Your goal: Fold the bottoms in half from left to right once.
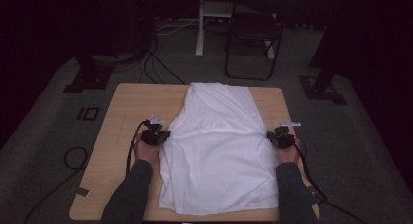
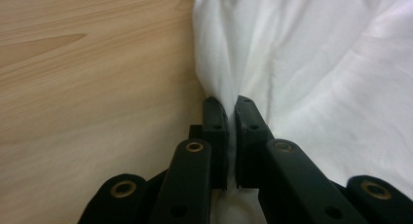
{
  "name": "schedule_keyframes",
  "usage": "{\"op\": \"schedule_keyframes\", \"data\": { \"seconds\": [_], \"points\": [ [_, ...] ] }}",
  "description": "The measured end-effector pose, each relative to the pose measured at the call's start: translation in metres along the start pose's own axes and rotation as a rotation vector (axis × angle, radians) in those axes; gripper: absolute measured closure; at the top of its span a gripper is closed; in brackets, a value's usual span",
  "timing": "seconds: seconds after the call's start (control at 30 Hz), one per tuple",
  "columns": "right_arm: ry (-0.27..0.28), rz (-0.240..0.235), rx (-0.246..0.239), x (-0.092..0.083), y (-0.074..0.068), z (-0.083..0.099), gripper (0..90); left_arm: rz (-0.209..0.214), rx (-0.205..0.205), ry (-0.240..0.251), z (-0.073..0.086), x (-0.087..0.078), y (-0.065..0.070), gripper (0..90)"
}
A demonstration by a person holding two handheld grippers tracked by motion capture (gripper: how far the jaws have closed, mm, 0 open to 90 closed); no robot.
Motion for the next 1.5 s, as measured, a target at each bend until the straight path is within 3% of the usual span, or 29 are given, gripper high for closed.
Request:
{"op": "schedule_keyframes", "data": {
  "seconds": [0.13,0.23,0.3,0.33,0.5,0.6,0.67,0.7,0.73,0.77,0.8,0.83,0.87,0.97,1.03,1.13,1.23,1.27,1.3,1.33,1.37,1.4,1.5],
  "points": [
    [0.005,-0.027,-0.021,-0.016,-0.01,0.02,89.4,0.011,0.016,-0.005,0.017,-0.024,-0.001,86.0],
    [-0.003,-0.042,-0.053,-0.032,-0.021,0.037,89.4,0.018,0.047,-0.025,0.036,-0.04,0.007,85.8],
    [-0.006,-0.053,-0.055,-0.038,-0.024,0.043,89.4,0.018,0.047,-0.025,0.036,-0.04,0.007,85.7],
    [-0.006,-0.068,-0.065,-0.049,-0.031,0.057,89.4,0.026,0.058,-0.018,0.053,-0.059,0.018,85.6],
    [-0.021,-0.089,-0.074,-0.078,-0.047,0.087,89.4,0.026,0.106,-0.057,0.075,-0.08,0.042,85.5],
    [-0.043,-0.1,-0.074,-0.089,-0.05,0.097,89.1,0.019,0.133,-0.062,0.08,-0.086,0.051,85.2],
    [-0.055,-0.105,-0.066,-0.091,-0.051,0.098,87.6,0.008,0.136,-0.049,0.078,-0.088,0.051,77.5],
    [-0.059,-0.112,-0.066,-0.092,-0.051,0.096,80.6,-0.012,0.115,0.027,0.07,-0.094,0.046,77.5],
    [-0.032,-0.128,-0.064,-0.094,-0.05,0.088,63.2,-0.013,0.103,0.062,0.066,-0.097,0.043,63.0],
    [-0.01,-0.135,-0.054,-0.095,-0.05,0.083,59.6,-0.008,0.074,0.102,0.062,-0.099,0.039,60.9],
    [0.015,-0.147,-0.05,-0.096,-0.051,0.077,57.5,0.012,0.028,0.137,0.057,-0.099,0.035,58.3],
    [0.044,-0.164,-0.049,-0.096,-0.053,0.067,56.8,0.001,0.022,0.139,0.052,-0.098,0.031,55.1],
    [0.063,-0.172,-0.057,-0.095,-0.055,0.058,56.6,-0.039,0.023,0.15,0.047,-0.095,0.028,54.0],
    [0.075,-0.174,-0.082,-0.081,-0.065,0.028,57.6,-0.016,-0.015,0.188,0.033,-0.083,0.018,52.9],
    [0.073,-0.207,-0.089,-0.065,-0.074,0.009,56.8,0.009,-0.035,0.165,0.025,-0.071,0.014,51.8],
    [0.013,-0.209,-0.111,-0.034,-0.085,-0.005,53.3,0.059,-0.037,0.135,0.017,-0.052,0.014,48.6],
    [-0.061,-0.202,-0.12,-0.007,-0.09,-0.006,51.8,0.078,-0.035,0.088,0.014,-0.035,0.017,47.2],
    [-0.061,-0.202,-0.12,-0.007,-0.09,-0.006,51.8,0.078,-0.035,0.088,0.014,-0.035,0.017,47.4],
    [-0.077,-0.203,-0.117,-0.002,-0.091,-0.005,53.6,0.118,-0.052,0.052,0.016,-0.026,0.018,47.4],
    [-0.11,-0.229,-0.119,0.004,-0.092,-0.003,69.8,0.158,-0.048,0.047,0.016,-0.023,0.018,59.0],
    [-0.11,-0.237,-0.129,0.003,-0.093,-0.002,80.6,0.163,-0.014,0.049,0.016,-0.024,0.021,74.6],
    [-0.089,-0.225,-0.152,-0.001,-0.094,-0.003,88.4,0.14,0.003,0.056,0.015,-0.026,0.023,84.0],
    [0.026,-0.184,-0.171,-0.025,-0.091,-0.015,89.1,0.125,0.02,0.176,0.003,-0.052,0.031,86.8]
  ]
}}
Point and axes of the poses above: each handheld gripper's, and its own axes: x roughly forward along the jaws, z roughly out of its underside, y roughly to its right, the point moved 2 cm from there along x, roughly forward along the jaws, and after that the axes turned 8 degrees about x, right-handed, at the moved point
